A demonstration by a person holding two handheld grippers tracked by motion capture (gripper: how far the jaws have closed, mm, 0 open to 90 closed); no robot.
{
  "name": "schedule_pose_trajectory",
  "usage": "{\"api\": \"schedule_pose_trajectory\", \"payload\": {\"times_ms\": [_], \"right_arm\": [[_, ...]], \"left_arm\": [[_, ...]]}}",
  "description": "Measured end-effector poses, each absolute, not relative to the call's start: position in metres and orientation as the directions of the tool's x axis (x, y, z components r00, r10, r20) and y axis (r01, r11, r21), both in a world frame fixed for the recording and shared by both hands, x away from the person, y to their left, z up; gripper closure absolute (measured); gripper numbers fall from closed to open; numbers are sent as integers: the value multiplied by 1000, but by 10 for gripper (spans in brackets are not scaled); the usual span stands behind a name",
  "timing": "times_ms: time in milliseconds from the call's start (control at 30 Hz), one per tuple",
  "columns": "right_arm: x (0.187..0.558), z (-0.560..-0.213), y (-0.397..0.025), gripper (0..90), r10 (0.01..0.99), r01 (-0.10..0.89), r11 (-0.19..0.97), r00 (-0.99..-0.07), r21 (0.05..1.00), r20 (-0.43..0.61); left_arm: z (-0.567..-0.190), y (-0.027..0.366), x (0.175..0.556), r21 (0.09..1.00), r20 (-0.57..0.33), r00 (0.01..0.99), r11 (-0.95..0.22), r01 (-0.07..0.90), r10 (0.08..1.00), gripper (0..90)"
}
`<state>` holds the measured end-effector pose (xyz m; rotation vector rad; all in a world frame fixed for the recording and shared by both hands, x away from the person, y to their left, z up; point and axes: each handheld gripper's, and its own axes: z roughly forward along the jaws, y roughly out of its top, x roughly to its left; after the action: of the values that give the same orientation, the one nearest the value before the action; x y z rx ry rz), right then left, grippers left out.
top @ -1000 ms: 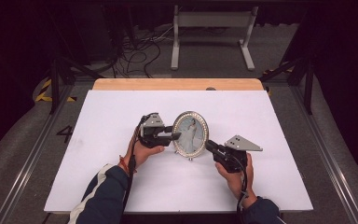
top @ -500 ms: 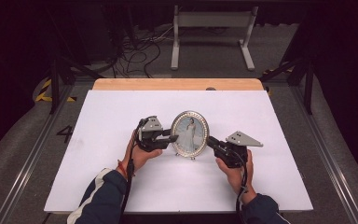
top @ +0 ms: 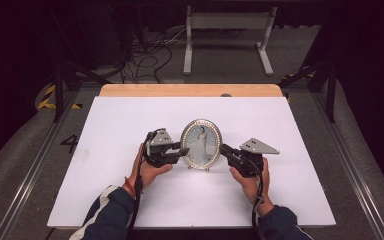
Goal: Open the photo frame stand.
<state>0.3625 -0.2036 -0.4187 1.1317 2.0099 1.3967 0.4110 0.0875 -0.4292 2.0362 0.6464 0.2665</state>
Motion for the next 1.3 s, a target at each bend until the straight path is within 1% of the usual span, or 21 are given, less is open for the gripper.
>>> {"api": "schedule_pose_trajectory", "payload": {"times_ms": [233,433,833,900,1133,1300], "right_arm": [[363,-418,-203,833,814,369,164,-575,915,86],[364,-417,-201,832,812,360,182,-579,915,66],[364,-417,-202,832,810,355,187,-583,916,60],[364,-417,-202,833,809,355,191,-585,915,58],[364,-417,-202,834,806,348,197,-589,917,50],[363,-416,-202,834,803,336,212,-596,918,33]], "left_arm": [[-431,88,409,851,-63,834,-407,332,548,666],[-433,88,405,842,-39,836,-433,322,548,667],[-436,90,405,855,-54,838,-408,320,543,679],[-436,90,403,853,-39,840,-420,310,540,679],[-436,91,401,853,-38,837,-418,311,545,682],[-437,92,399,855,-19,838,-426,296,545,683]]}}
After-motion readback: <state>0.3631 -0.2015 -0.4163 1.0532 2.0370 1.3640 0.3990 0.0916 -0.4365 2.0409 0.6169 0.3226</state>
